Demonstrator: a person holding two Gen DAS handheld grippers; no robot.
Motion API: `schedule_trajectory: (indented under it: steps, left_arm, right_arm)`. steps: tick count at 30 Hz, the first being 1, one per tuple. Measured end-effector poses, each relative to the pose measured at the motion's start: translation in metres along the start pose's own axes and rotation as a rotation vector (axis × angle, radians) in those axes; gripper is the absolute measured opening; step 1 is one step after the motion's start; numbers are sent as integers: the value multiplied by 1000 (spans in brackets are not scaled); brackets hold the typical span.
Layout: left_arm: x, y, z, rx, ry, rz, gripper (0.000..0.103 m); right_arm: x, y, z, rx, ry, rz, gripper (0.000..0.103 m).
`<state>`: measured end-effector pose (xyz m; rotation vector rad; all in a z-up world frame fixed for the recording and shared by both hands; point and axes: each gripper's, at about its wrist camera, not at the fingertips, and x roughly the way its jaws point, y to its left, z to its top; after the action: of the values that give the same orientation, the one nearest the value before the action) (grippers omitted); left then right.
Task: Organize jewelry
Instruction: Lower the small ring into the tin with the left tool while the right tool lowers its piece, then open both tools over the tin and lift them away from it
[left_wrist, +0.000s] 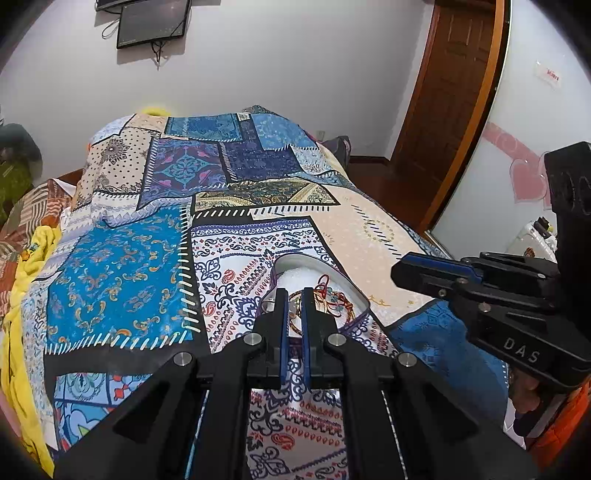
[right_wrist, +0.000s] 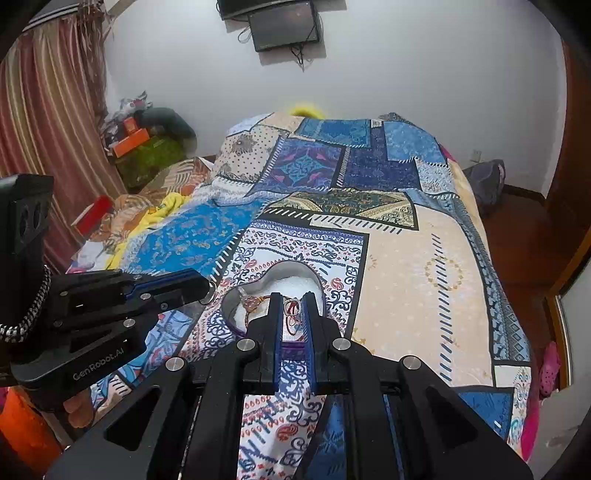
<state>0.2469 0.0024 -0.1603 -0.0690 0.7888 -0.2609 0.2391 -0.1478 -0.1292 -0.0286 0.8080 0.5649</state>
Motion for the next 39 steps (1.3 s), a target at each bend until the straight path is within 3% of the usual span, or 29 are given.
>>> schedule_trajectory:
  steps: [21,39]
  left_arm:
    - [40,-6,-4,36,58,-27,5]
    - [27,0,-1,12,57,-26,5]
  right_arm:
    - [45,-12,-6,3,130,49,9]
    - [42,-2,-4,-61,145,9,14]
